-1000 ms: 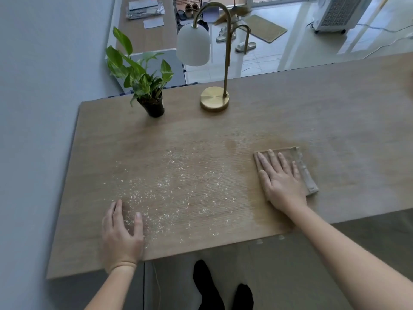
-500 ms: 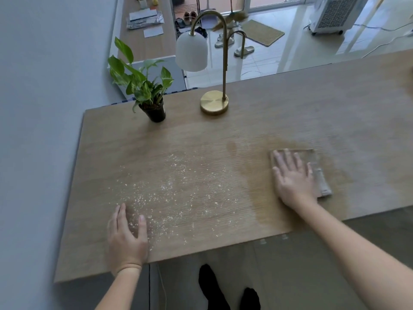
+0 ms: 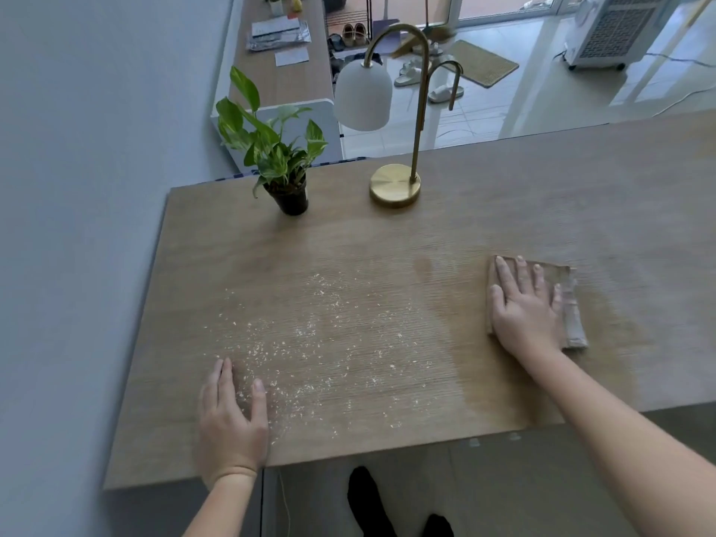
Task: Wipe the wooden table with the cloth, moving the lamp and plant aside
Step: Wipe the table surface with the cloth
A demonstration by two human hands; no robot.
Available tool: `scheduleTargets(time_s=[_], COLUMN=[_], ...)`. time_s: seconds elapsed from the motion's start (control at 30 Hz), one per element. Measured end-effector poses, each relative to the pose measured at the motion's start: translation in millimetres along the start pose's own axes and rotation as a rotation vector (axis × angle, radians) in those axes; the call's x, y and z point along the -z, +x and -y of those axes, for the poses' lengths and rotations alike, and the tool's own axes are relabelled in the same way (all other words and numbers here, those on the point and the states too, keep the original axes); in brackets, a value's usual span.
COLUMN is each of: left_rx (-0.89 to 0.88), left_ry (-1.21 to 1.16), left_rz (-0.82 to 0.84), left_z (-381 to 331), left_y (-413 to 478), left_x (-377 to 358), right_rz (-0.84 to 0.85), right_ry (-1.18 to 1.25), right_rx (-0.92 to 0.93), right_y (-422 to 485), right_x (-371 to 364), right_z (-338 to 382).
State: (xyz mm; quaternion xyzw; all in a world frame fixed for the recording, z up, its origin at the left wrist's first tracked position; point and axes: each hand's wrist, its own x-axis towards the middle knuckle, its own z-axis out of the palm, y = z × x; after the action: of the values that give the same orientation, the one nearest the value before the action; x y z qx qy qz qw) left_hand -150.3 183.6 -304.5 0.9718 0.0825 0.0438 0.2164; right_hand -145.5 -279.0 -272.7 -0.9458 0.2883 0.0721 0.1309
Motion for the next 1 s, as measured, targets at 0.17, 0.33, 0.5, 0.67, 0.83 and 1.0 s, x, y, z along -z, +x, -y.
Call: scheduleTargets(time_s=[0.17,0.33,0.5,0.67,0.83,1.0], left_rx=[-0.009,0.0,0.007,0.005,-0.012,-0.006], left_ry=[0.015,0.027,-0.003,0.007,0.034,0.048], left_rz=[0.003,0.013,0.001,0.007,0.006,0.016], left_z=[0,0,-2,-1,0,0], left_y=[0,1,2,1,2,2], left_x=[-1,-1,-1,0,-1,-1], right_rz=[0.084,0.067,0.044,0.116,0.098,0.064], right_ry=[-0.076,-0.089,0.02,-0.069,-0.089,0.006], right_rx=[0.387,0.317,0.038,0.418,0.371,0.084], right_y=[-56,-21,59,8,17,71], right_x=[-14,10,12,-7,11,7], right_z=[16,-24,43,72,25,86])
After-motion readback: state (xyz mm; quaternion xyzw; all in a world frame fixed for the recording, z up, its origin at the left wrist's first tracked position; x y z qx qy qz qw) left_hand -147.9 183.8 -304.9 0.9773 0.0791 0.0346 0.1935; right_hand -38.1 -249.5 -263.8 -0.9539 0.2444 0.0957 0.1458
